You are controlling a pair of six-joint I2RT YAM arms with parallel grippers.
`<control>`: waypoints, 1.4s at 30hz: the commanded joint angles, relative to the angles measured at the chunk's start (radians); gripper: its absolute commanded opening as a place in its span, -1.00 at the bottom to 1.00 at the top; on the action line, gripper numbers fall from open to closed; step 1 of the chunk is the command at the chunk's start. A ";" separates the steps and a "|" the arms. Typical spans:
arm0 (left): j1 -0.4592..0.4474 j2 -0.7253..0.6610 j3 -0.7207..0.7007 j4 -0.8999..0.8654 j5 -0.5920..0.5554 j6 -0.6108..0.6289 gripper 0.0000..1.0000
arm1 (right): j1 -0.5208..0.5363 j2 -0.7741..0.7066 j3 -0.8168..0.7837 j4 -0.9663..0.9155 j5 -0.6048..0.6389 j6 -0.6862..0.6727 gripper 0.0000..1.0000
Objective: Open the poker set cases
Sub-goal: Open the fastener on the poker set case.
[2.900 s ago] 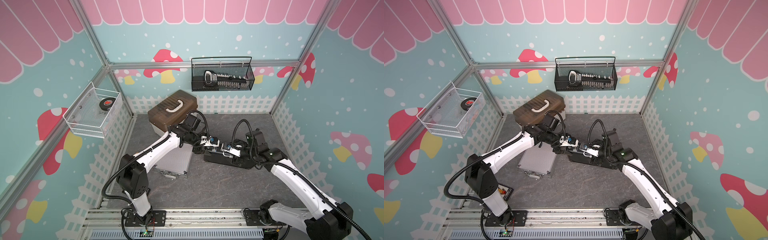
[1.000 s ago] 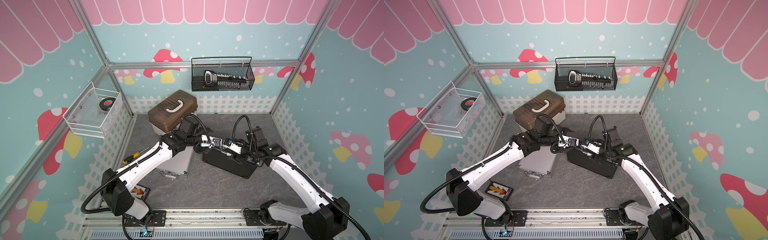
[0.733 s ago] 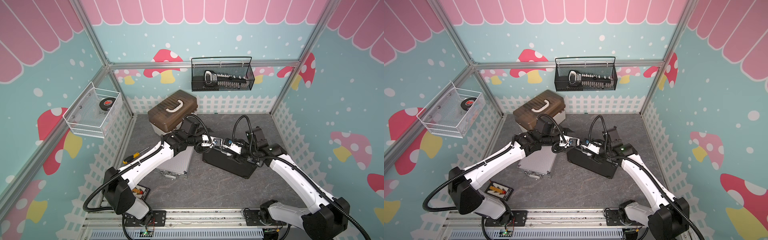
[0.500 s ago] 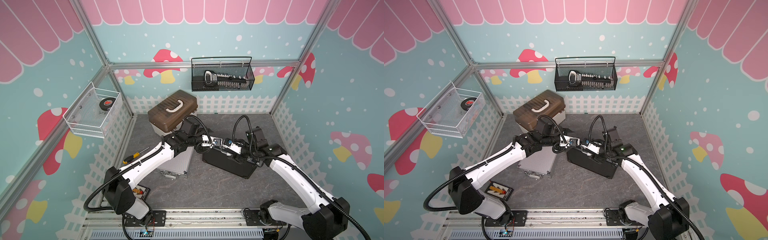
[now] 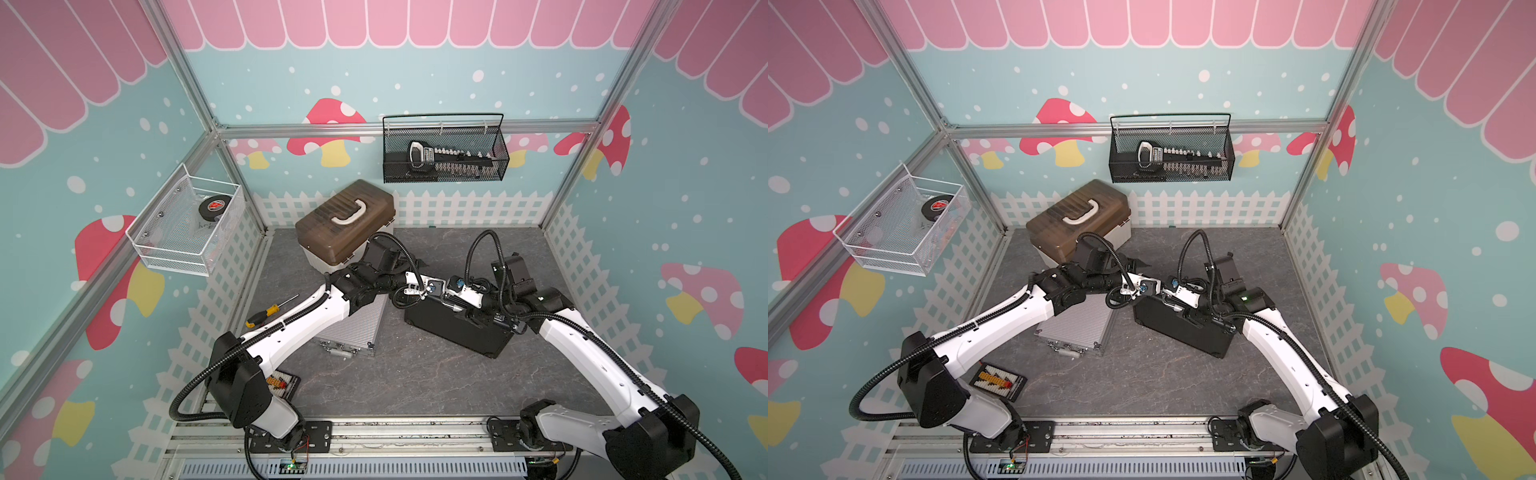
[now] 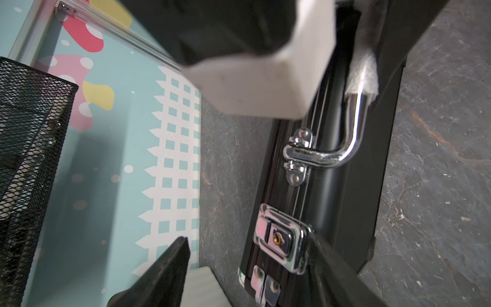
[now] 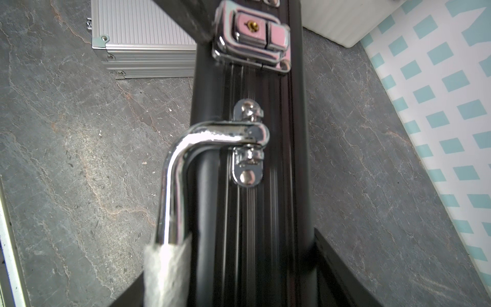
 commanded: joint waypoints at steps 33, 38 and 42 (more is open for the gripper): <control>-0.012 -0.027 -0.204 0.509 -0.171 0.076 0.29 | 0.081 0.006 -0.089 -0.133 -0.180 0.044 -1.00; -0.012 -0.022 -0.227 0.597 -0.179 0.097 0.24 | 0.105 0.016 -0.098 -0.150 -0.181 0.041 -1.00; -0.011 -0.015 -0.230 0.642 -0.176 0.113 0.22 | 0.123 0.019 -0.111 -0.149 -0.192 0.043 -1.00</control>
